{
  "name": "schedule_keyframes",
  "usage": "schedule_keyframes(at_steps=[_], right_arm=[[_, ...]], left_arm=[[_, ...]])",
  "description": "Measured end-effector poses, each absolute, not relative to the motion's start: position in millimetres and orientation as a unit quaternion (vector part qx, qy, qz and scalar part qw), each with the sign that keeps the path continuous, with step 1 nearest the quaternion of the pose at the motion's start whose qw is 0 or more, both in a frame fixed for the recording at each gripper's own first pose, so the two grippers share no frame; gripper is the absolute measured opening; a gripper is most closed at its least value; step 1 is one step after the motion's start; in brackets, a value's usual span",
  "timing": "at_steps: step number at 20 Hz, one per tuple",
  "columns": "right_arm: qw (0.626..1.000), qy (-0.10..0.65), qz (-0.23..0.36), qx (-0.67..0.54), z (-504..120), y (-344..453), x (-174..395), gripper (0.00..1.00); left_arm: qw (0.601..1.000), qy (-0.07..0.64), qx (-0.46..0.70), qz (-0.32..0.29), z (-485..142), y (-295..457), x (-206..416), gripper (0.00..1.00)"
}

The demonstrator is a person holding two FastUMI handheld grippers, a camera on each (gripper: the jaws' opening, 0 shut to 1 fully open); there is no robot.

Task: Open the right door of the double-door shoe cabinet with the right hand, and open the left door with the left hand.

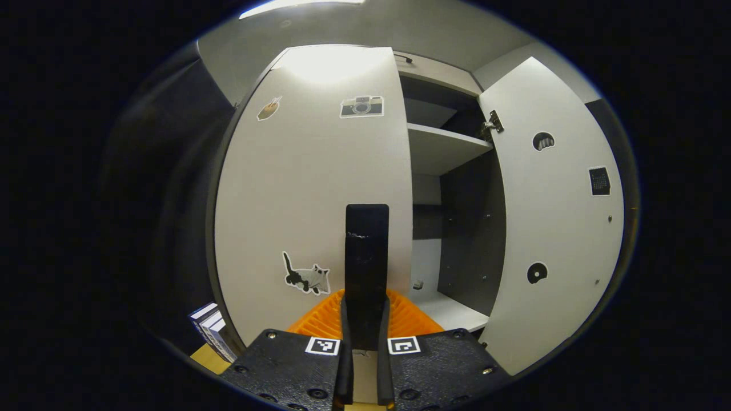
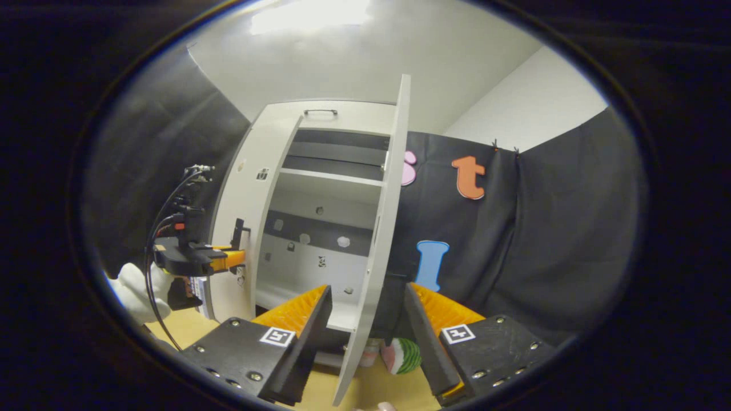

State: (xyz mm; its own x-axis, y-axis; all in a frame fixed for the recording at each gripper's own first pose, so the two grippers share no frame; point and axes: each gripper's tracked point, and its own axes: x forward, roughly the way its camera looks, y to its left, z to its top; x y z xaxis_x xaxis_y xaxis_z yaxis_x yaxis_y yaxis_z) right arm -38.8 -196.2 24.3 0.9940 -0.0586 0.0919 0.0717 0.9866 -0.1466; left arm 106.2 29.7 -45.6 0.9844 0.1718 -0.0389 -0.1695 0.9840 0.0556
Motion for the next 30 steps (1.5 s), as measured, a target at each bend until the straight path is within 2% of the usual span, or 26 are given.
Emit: schedule_keyframes(at_steps=[1,2,4,5,6,7,12,21,22,23,25,30], right_arm=[[0.996,-0.046,-0.025,-0.078,25.9,-197.8,-38.2,0.75],[0.996,-0.048,-0.016,-0.08,27.6,-200.5,-36.0,0.78],[0.996,-0.051,0.001,-0.079,28.9,-200.8,-31.2,0.78],[0.996,-0.052,0.008,-0.078,27.8,-200.9,-27.9,0.75],[0.996,-0.052,0.012,-0.077,28.9,-201.8,-26.1,0.78],[0.996,-0.053,0.015,-0.076,29.5,-202.2,-23.8,0.75],[0.996,-0.057,0.027,-0.064,25.1,-192.7,-8.7,0.78],[0.997,-0.045,0.032,-0.055,7.4,-165.1,18.6,0.78],[0.997,-0.046,0.031,-0.054,7.1,-161.0,17.5,0.75],[0.997,-0.044,0.03,-0.052,6.1,-157.0,16.7,0.78],[0.997,-0.041,0.027,-0.051,3.3,-151.9,14.8,0.78],[0.997,-0.048,0.02,-0.054,6.8,-151.3,17.1,0.78]], left_arm=[[0.995,0.022,0.026,0.093,-43.5,31.8,97.1,0.16],[0.994,0.023,0.026,0.1,-42.3,34.1,89.1,0.19],[0.993,0.025,0.028,0.112,-38.5,40.2,72.3,0.16],[0.992,0.024,0.026,0.118,-35.9,43.6,63.4,0.12],[0.992,0.025,0.025,0.121,-34.9,45.8,56.9,0.14],[0.992,0.026,0.026,0.123,-34.0,48.7,50.4,0.14],[0.993,0.03,0.019,0.115,-25.9,69.7,16.1,0.11],[0.994,0.027,0.031,0.098,-14.1,118.5,-27.9,0.04],[0.995,0.027,0.031,0.096,-12.8,123.1,-31.0,0.04],[0.995,0.026,0.033,0.094,-12.0,127.0,-33.0,0.03],[0.995,0.027,0.036,0.094,-12.0,135.0,-37.5,0.02],[0.989,0.017,0.044,0.141,-6.3,185.0,-52.9,0.0]])
